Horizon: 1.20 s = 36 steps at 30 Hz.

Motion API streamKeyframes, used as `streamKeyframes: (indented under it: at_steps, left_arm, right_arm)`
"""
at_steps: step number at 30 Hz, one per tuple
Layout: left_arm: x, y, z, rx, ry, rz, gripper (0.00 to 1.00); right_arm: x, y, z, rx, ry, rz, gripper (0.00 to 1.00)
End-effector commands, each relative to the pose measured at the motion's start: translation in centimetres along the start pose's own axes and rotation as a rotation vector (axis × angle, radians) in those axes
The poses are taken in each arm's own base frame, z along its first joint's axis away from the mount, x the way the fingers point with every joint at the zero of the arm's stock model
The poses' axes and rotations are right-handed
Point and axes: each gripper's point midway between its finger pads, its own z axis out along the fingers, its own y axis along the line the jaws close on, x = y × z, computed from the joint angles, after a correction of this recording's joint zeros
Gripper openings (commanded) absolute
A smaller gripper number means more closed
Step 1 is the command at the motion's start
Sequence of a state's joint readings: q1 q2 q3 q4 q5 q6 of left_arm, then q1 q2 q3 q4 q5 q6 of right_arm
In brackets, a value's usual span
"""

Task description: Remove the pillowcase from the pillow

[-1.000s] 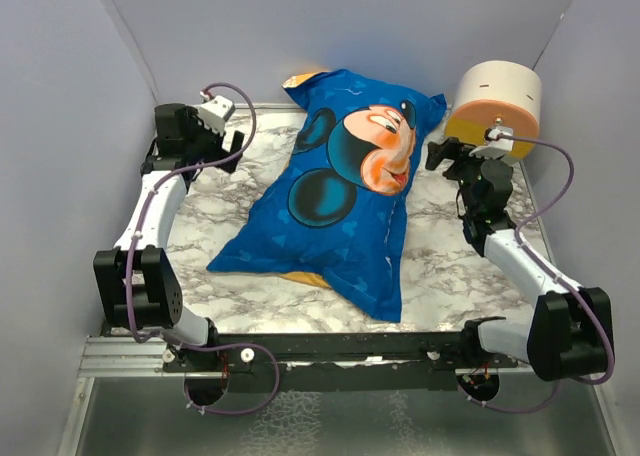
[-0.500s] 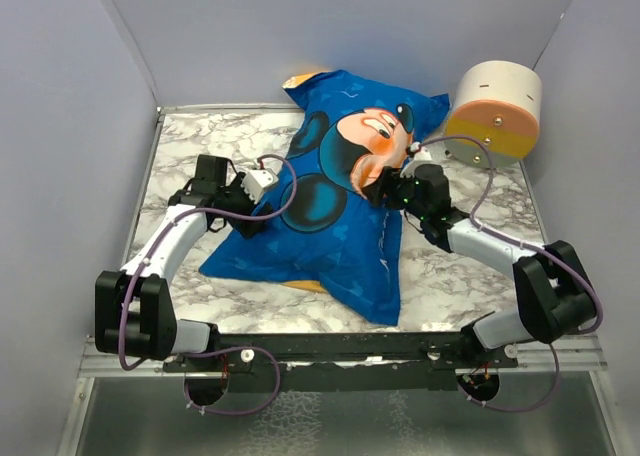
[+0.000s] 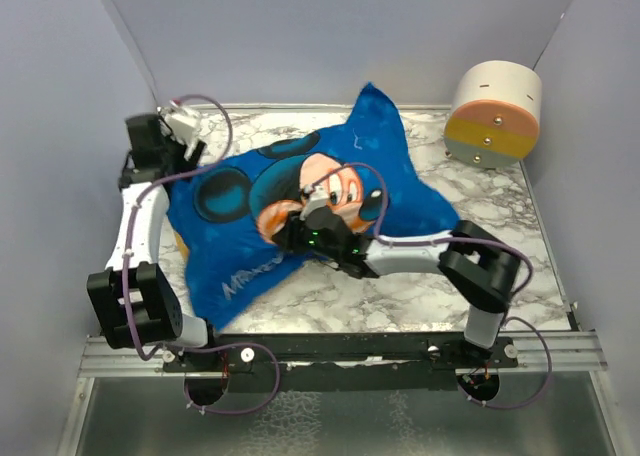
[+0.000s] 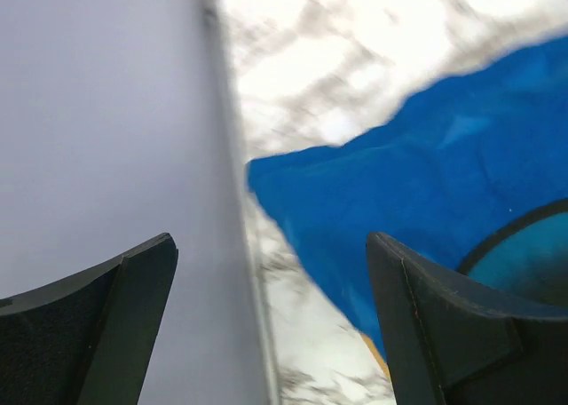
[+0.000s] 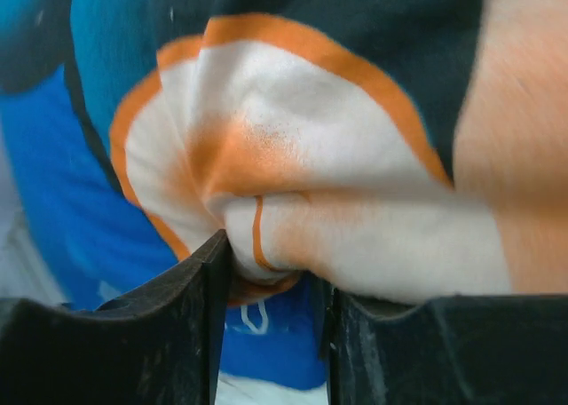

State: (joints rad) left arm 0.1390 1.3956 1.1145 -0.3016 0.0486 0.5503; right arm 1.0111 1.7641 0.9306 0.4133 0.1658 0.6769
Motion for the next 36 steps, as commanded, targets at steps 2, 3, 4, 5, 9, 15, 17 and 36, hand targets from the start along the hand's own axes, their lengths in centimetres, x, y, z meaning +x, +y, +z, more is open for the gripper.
streamKeyframes:
  at_steps: [2,3,4,5,9,15,17,36]
  left_arm:
    - [-5.5,3.5,-5.4,0.037,-0.142,-0.024,0.93]
    - [-5.2,2.3,-6.3,0.084,-0.152,0.007,0.96]
    - [-4.4,0.9,-7.1,0.138,-0.149,0.049,0.97]
    - [-3.4,-0.7,-8.0,0.196,-0.143,0.101,0.98]
    - [3.3,-6.1,-9.8,0.380,-0.038,0.283,0.99]
    - [11.9,-7.8,-10.3,0.472,0.188,0.478,0.99]
    - [13.4,-7.3,-10.3,0.471,0.226,0.509,0.99]
    - [20.2,-1.8,-5.7,0.340,0.335,0.261,0.99]
  right_arm:
    - [3.7,7.1,5.0,-0.082,0.146,0.091,0.46]
    - [3.0,7.9,5.3,-0.095,0.133,0.097,0.48]
    - [2.2,8.4,5.4,-0.104,0.117,0.095,0.51]
    - [1.4,8.6,5.2,-0.103,0.102,0.089,0.55]
    - [-0.6,6.5,2.9,-0.024,0.091,0.051,0.66]
    - [-2.9,2.1,-5.0,0.097,0.053,0.073,0.86]
    - [-2.8,0.7,-8.0,0.141,0.064,0.079,0.90]
    - [6.4,-13.9,-22.8,0.614,0.135,0.276,0.99]
